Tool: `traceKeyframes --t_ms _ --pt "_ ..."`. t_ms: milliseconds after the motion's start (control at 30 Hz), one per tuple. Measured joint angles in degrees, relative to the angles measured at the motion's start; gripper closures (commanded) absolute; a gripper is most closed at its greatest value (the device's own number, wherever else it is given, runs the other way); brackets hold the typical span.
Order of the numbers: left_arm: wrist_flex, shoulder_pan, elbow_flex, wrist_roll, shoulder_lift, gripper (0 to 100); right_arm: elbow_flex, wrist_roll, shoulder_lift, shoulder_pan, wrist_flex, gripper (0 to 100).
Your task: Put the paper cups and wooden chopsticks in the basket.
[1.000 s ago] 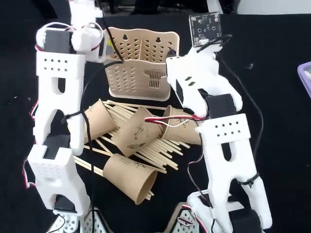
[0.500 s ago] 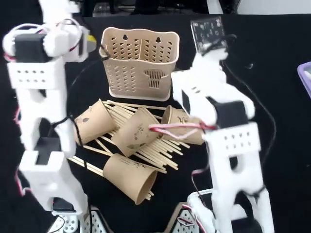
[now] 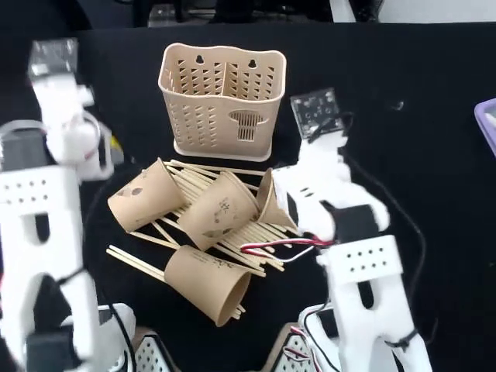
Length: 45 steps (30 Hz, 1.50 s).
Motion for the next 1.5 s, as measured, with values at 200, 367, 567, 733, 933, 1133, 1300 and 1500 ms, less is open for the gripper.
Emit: traceKeyframes --t_ms 200,367,567,733,933,1133,1300,1500 --pt "-18.5 -0.1 32.0 -0.1 -13.9 78 4.2 -3.1 0.0 -1.3 -4.2 75.4" --pt "-27.4 -0.1 46.6 0.9 -20.7 78 4.2 -5.4 0.0 -6.2 -5.0 75.3" --pt "-28.9 -0.6 51.0 3.0 -24.6 78 5.5 -6.3 2.2 -6.7 -6.9 75.3" --pt "-29.2 -0.6 51.8 3.3 -25.0 78 5.5 -5.7 9.3 -4.2 -10.4 75.6" --pt "-29.3 -0.6 51.8 3.3 -25.0 78 5.5 -1.9 13.5 0.1 -11.3 75.8" --pt "-29.3 -0.6 51.8 3.3 -25.0 78 5.5 6.2 13.4 6.2 -10.0 92.1" --pt "-29.3 -0.6 51.8 3.3 -25.0 78 2.7 15.0 11.8 10.2 -2.7 98.8" --pt "-29.3 -0.6 51.8 3.3 -25.0 78 -3.2 21.0 6.4 17.8 5.6 98.8"
